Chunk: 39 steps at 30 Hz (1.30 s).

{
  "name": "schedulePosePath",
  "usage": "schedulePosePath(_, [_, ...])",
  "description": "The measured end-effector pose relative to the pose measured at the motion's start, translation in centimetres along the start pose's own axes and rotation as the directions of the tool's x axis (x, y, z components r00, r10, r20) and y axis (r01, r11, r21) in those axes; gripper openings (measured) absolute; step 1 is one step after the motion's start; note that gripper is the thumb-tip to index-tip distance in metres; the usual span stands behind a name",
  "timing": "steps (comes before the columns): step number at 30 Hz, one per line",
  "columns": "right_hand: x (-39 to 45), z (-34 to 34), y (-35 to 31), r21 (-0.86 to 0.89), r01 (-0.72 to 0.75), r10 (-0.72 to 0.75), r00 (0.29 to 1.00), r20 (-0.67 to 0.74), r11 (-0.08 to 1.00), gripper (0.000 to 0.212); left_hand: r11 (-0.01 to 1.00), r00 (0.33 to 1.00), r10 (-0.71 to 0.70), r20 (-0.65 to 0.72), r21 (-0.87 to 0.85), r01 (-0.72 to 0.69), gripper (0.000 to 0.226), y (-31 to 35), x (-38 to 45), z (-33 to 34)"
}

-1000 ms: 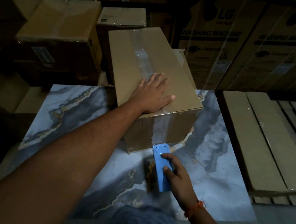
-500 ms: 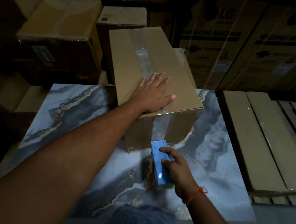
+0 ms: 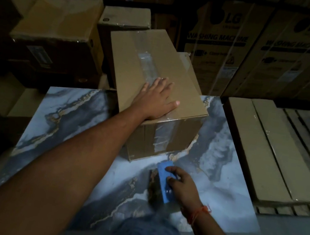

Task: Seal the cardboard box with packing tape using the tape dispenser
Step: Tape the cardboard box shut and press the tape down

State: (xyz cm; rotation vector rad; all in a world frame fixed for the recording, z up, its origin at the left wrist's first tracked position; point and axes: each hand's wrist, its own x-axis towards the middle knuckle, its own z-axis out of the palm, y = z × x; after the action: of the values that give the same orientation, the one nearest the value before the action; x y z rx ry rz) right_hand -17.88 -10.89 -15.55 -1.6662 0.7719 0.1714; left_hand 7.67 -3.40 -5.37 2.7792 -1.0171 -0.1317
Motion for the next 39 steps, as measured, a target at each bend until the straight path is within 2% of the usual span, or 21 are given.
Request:
schedulePosePath(3, [-0.1,-1.5,-0.3,-0.356,0.176,-0.228,0.968,-0.108,0.917,0.031,1.000,1.000,0.005,-0.011,0.005,-0.005,0.081,0.0,0.1,-0.2])
schedulePosePath(6, [-0.1,-2.4,0.5,-0.532,0.241,-0.380,0.909,-0.169,0.812,0.036,1.000,1.000,0.007,-0.007,0.009,-0.007,0.081,-0.1,0.1,-0.1])
schedulePosePath(10, [1.3,-2.1,2.8,-0.685,0.207,-0.445,0.875,-0.190,0.698,0.046,1.000,1.000,0.011,-0.015,0.008,-0.011,0.082,-0.1,0.0,-0.3])
schedulePosePath(13, [1.8,-1.6,4.2,-0.757,0.165,-0.341,0.937,-0.081,0.632,0.065,1.000,1.000,0.007,-0.008,0.009,-0.007,0.081,-0.1,-0.1,-0.4])
schedulePosePath(15, [1.2,-1.2,4.0,-0.882,0.044,-0.292,0.950,-0.108,0.470,0.067,1.000,1.000,0.007,0.000,0.002,-0.007,0.080,-0.1,-0.1,-0.5])
schedulePosePath(16, [0.3,-0.9,3.5,-0.911,-0.006,-0.332,0.930,-0.157,0.413,0.064,1.000,1.000,0.008,0.002,-0.002,-0.008,0.080,0.0,-0.1,-0.6])
schedulePosePath(17, [-0.9,-0.7,2.5,-0.914,0.000,-0.409,0.894,-0.182,0.405,0.058,1.000,1.000,0.007,0.003,-0.003,-0.007,0.079,0.0,-0.1,-0.6])
schedulePosePath(18, [-1.8,-0.6,1.4,-0.894,0.077,-0.504,0.846,-0.176,0.441,0.047,1.000,1.000,0.006,0.003,-0.001,-0.006,0.078,0.0,-0.2,-0.7])
schedulePosePath(19, [-2.3,-0.6,0.2,-0.822,0.249,-0.591,0.797,-0.127,0.513,0.031,1.000,1.000,0.004,0.005,0.001,-0.004,0.077,0.1,-0.2,-0.7])
schedulePosePath(20, [-2.4,-0.7,-1.5,-0.650,0.464,-0.639,0.768,-0.044,0.602,0.017,1.000,1.000,0.004,0.007,0.001,-0.004,0.077,0.2,-0.3,-0.7])
schedulePosePath(21, [-2.0,-0.7,-3.5,-0.395,0.600,-0.638,0.769,0.044,0.696,0.009,1.000,1.000,0.004,0.010,0.000,-0.004,0.077,0.2,-0.3,-0.7])
schedulePosePath(23, [-0.1,-0.3,-7.5,0.011,0.559,-0.548,0.809,0.214,0.829,0.015,1.000,1.000,0.007,0.015,-0.002,-0.007,0.076,0.2,-0.3,-0.8])
schedulePosePath(25, [2.7,0.4,-10.1,0.211,0.503,-0.542,0.809,0.226,0.838,0.024,1.000,1.000,0.010,0.015,-0.006,-0.010,0.077,0.1,-0.3,-0.8])
schedulePosePath(29, [6.3,0.7,-10.9,0.340,0.412,-0.494,0.845,0.204,0.845,0.027,1.000,1.000,0.021,0.021,0.001,-0.021,0.078,-0.2,-0.2,-0.6])
schedulePosePath(32, [7.3,1.1,-9.6,0.360,0.370,-0.454,0.872,0.183,0.856,0.028,1.000,0.999,0.031,0.031,-0.001,-0.031,0.078,-0.3,-0.2,-0.5])
schedulePosePath(39, [8.1,3.1,-7.4,0.367,0.332,-0.352,0.936,-0.012,0.869,0.027,0.998,0.996,0.067,0.058,0.003,-0.068,0.078,-0.3,-0.3,-0.6])
